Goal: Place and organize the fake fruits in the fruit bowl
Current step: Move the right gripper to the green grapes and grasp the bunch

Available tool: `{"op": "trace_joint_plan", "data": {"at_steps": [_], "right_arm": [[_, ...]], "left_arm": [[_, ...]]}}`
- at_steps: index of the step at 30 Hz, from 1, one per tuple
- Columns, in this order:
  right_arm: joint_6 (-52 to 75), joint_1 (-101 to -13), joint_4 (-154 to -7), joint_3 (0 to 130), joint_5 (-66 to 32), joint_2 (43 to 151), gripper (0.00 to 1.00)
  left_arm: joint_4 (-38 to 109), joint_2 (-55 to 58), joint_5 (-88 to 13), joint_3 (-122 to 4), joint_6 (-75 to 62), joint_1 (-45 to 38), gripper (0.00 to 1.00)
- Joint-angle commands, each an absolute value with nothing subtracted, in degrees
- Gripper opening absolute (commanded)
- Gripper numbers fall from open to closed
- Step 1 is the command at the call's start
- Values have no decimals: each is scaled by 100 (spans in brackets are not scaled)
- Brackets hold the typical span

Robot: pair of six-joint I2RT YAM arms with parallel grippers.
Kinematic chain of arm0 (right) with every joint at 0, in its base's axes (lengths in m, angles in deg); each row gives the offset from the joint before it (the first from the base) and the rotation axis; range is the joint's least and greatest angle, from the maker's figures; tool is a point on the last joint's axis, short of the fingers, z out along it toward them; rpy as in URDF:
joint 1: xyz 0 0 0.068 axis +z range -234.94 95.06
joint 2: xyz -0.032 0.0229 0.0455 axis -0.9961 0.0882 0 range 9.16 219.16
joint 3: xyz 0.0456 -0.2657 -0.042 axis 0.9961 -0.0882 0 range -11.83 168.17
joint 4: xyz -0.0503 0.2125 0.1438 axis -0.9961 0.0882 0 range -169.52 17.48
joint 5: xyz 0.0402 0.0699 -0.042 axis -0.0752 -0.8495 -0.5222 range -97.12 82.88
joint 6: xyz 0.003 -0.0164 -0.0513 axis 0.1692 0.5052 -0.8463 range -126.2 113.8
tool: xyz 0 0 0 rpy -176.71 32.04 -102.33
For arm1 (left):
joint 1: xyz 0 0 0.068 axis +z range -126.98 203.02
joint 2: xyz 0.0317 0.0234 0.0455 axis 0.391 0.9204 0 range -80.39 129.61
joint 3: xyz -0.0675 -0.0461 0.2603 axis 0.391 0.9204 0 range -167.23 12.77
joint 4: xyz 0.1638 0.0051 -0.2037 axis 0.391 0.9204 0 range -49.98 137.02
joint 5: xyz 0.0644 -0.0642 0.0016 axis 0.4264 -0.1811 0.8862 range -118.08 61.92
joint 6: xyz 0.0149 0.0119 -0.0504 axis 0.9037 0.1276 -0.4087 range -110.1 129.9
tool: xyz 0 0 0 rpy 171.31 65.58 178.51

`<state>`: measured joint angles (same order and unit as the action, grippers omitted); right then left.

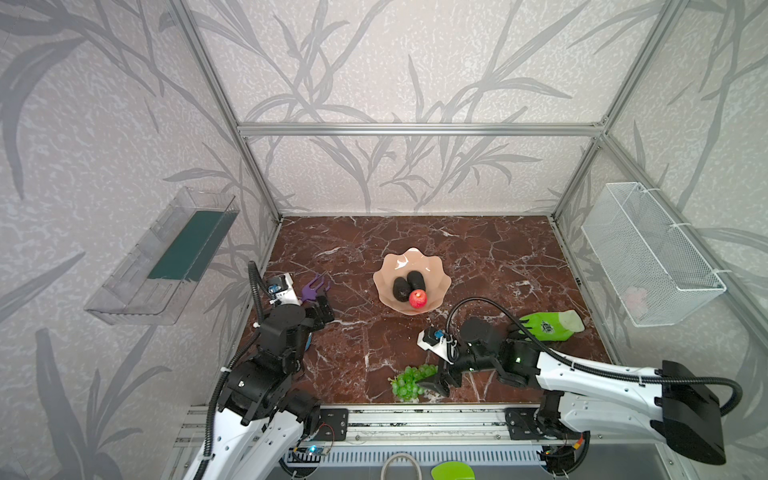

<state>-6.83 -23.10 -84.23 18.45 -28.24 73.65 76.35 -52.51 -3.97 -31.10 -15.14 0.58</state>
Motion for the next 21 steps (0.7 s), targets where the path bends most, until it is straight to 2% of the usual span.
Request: {"op": "trace_joint_plan", "data": {"at_steps": [1,12,21], "right_arm": [[-1140,-2158,-8619,1809,-2940,7662,99],[-1481,-1965,-8797,2022,-2576,8773,99],[-1482,-1973,-9204,2117,-2670,9510,99]], "left_arm": [[7642,-5253,-311,-3258,-1462,93,100],[7659,-5323,-339,-3195,-1563,98,100],[7691,-5347,-291,-3201,-1550,100,100]]}}
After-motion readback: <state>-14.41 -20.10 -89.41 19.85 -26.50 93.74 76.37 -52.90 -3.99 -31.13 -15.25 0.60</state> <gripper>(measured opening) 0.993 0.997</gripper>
